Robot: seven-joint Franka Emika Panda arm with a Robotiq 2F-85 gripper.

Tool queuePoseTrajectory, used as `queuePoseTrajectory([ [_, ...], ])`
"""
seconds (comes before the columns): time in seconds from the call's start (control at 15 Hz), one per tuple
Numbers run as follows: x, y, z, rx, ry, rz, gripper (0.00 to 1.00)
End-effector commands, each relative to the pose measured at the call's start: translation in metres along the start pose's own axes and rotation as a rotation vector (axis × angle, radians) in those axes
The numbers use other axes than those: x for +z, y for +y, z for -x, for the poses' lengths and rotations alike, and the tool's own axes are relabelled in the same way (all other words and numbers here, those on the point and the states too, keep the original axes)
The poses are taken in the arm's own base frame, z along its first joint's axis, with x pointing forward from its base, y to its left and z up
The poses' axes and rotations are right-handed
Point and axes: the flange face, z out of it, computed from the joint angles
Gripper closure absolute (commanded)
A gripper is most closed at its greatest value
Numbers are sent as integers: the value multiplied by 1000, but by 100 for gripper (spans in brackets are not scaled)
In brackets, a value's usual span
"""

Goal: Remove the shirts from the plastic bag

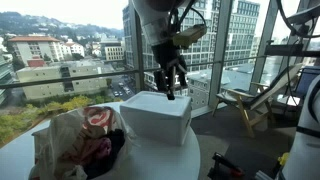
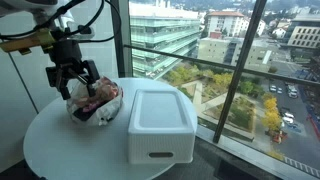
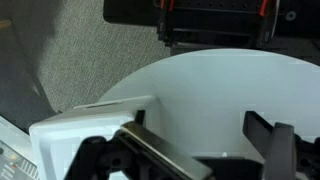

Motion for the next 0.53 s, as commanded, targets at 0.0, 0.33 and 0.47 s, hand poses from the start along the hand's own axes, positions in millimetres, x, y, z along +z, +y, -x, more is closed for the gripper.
queuePoseTrajectory([
  [0.0, -1, 0, 0, 0, 2, 0, 0],
  [0.33, -5, 1, -1, 2, 9, 0, 0],
  [0.47, 9, -16, 4, -21, 5, -46, 0],
])
